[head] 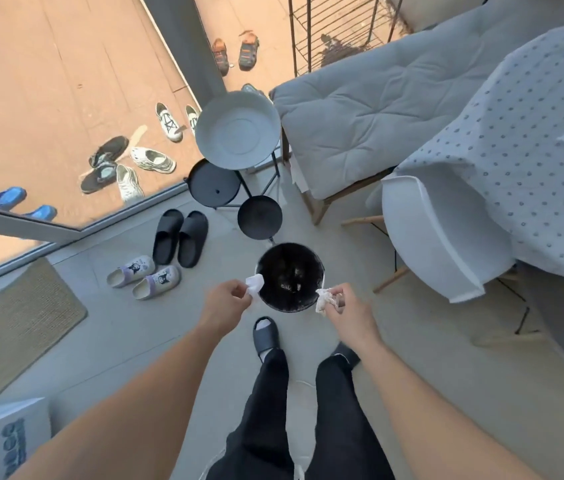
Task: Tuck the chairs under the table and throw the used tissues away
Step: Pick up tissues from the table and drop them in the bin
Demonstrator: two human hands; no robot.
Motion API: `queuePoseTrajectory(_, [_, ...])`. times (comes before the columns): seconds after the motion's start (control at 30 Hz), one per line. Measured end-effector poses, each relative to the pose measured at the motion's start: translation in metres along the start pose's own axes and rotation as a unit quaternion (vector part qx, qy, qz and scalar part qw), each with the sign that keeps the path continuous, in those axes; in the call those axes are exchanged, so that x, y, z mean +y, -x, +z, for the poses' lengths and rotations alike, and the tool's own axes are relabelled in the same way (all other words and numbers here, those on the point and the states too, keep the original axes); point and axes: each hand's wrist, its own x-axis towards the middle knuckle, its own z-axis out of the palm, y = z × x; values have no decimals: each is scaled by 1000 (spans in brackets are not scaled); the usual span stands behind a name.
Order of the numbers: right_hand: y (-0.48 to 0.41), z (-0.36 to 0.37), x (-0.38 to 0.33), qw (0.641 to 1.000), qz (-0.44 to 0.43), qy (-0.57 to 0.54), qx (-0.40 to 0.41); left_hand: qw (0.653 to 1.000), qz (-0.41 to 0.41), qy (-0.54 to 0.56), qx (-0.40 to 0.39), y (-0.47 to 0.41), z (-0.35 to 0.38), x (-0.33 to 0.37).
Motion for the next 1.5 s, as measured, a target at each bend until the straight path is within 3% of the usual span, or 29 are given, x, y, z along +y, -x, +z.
queuePoseTrajectory(0.4, [-173,130,90,999,44,-1,-28,998,-14,-30,-60,-187,112,-58])
queuePoseTrajectory(0.8, [-198,146,116,996,84,24,-32,987,-30,-70,-138,-234,147,-75])
queuePoseTrajectory(1.07, [-152,71,77,998,56,19,2,990,1,-81,-113,-182,108,-29])
queuePoseTrajectory(1.5, [73,-140,-6,997,-52,-9,53,984,149,-69,-71,60,21,181])
